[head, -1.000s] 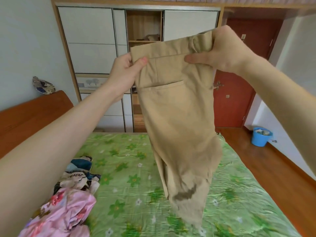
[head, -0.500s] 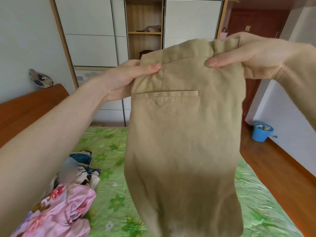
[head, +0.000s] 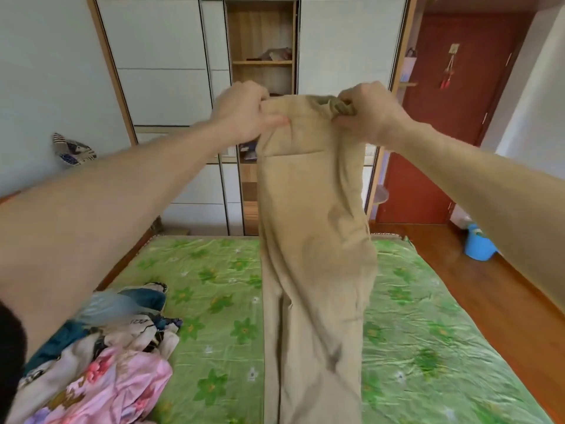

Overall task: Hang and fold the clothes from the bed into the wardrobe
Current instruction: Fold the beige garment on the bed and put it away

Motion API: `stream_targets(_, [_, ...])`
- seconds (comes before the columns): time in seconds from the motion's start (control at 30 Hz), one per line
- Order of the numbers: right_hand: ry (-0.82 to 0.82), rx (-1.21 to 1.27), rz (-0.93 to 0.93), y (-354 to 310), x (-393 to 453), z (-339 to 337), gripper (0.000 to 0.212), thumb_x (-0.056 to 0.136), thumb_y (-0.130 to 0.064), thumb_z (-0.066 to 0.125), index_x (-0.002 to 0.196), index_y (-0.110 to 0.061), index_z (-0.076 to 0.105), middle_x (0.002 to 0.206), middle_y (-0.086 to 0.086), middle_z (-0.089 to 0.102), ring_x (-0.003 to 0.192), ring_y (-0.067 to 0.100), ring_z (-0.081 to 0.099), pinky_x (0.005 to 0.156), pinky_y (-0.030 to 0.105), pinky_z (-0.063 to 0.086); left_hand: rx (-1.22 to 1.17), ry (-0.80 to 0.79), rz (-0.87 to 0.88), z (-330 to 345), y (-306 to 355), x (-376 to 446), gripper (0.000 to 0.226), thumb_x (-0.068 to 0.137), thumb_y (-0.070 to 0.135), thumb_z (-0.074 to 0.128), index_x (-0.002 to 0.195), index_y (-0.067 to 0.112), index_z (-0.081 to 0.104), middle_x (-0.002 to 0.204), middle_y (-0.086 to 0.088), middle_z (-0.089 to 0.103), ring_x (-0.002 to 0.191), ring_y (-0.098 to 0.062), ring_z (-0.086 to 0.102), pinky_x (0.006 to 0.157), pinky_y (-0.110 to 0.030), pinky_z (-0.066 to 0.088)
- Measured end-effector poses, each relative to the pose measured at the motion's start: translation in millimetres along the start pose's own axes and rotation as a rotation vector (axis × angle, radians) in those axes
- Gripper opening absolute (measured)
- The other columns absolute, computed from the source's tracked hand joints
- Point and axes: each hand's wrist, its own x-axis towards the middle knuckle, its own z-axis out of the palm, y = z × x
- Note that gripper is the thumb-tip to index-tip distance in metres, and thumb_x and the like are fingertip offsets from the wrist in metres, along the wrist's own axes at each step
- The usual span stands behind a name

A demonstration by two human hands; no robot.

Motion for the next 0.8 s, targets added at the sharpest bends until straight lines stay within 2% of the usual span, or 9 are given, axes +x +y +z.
stream_targets(0.1, [0.262,-0.060,-0.039,0.8,28.7,-28.0,0.013,0.094,-0.015,0.056,0.081,-0.011,0.053,0.076,0.013,0.053,0.076,0.031,0.048,0.063,0.039,0.033,0.079,0.240,0.122,-29.9,16.0,38.5,0.037,0.092,0.053,0.068,0.098,0.017,0.067,0.095,-0.005,0.066,0.098,-0.030,0.062,0.074,-0.037,0.041])
stream_targets(0.2, [0.443,-0.083,-0.062,8.3,33.8,-40.6,0.015,0.097,-0.023,0.055,0.092,-0.009,0.059,0.080,0.012,0.057,0.076,0.033,0.051,0.064,0.040,0.038,0.100,0.368,0.222,-47.7,23.5,56.4,0.037,0.094,0.051,0.064,0.114,0.020,0.066,0.109,-0.007,0.071,0.107,-0.030,0.061,0.078,-0.037,0.037])
stream_targets(0.33, [0.523,-0.125,-0.121,18.4,5.3,-19.5,0.027,0.102,-0.030,0.048,0.110,-0.009,0.062,0.084,0.017,0.066,0.076,0.042,0.057,0.065,0.046,0.045,0.099,0.431,0.288,-33.0,23.4,31.9,0.035,0.099,0.051,0.061,0.113,0.019,0.063,0.091,0.000,0.062,0.088,-0.024,0.056,0.074,-0.034,0.032])
stream_targets(0.47, [0.479,-0.009,-0.148,23.1,-77.8,39.7,0.023,0.099,-0.017,0.050,0.116,-0.007,0.062,0.086,0.012,0.067,0.068,0.039,0.061,0.055,0.040,0.042,0.095,0.399,0.400,22.9,0.2,-36.9,0.038,0.101,0.052,0.060,0.104,0.014,0.061,0.078,-0.006,0.065,0.072,-0.031,0.061,0.063,-0.036,0.034])
stream_targets(0.57, [0.261,-0.014,-0.227,32.3,-172.2,114.0,0.036,0.091,-0.017,0.054,0.123,-0.003,0.062,0.120,0.011,0.071,0.071,0.035,0.069,0.046,0.039,0.052,0.144,0.235,0.471,91.4,-29.5,-119.6,0.038,0.094,0.047,0.072,0.093,0.010,0.064,0.067,-0.007,0.062,0.055,-0.025,0.058,0.052,-0.031,0.037])
stream_targets(0.63, [0.059,-0.025,-0.279,34.8,-248.9,172.8,0.033,0.095,-0.023,0.051,0.119,-0.003,0.062,0.138,0.010,0.065,0.069,0.028,0.071,0.041,0.030,0.051,0.153,0.056,0.494,145.0,-46.6,-193.6,0.038,0.082,0.044,0.086,0.088,0.011,0.066,0.065,-0.004,0.064,0.052,-0.022,0.061,0.046,-0.028,0.042])
stream_targets(0.7, [-0.166,0.017,-0.264,30.3,-331.8,232.4,0.030,0.089,-0.020,0.064,0.117,-0.008,0.060,0.135,0.007,0.063,0.064,0.023,0.070,0.038,0.025,0.048,0.118,-0.196,0.449,198.8,-55.4,-272.2,0.046,0.066,0.040,0.098,0.090,0.013,0.070,0.067,0.000,0.067,0.056,-0.021,0.065,0.045,-0.029,0.047])
stream_targets(0.77, [-0.380,0.031,-0.217,21.7,-409.8,290.1,0.053,0.069,-0.018,0.084,0.113,-0.017,0.055,0.127,0.002,0.066,0.064,0.020,0.070,0.039,0.026,0.046,0.107,-0.487,0.300,257.1,-63.5,-355.3,0.046,0.067,0.034,0.097,0.101,0.016,0.070,0.078,0.002,0.069,0.068,-0.017,0.069,0.054,-0.029,0.053])
stream_targets(0.8, [-0.509,0.043,-0.190,14.5,-439.6,309.8,0.059,0.063,-0.018,0.086,0.113,-0.021,0.053,0.123,0.001,0.068,0.068,0.019,0.071,0.042,0.026,0.044,0.147,-0.627,0.222,283.5,-65.8,-397.7,0.044,0.073,0.029,0.093,0.107,0.019,0.068,0.084,0.003,0.070,0.072,-0.015,0.070,0.059,-0.030,0.057])
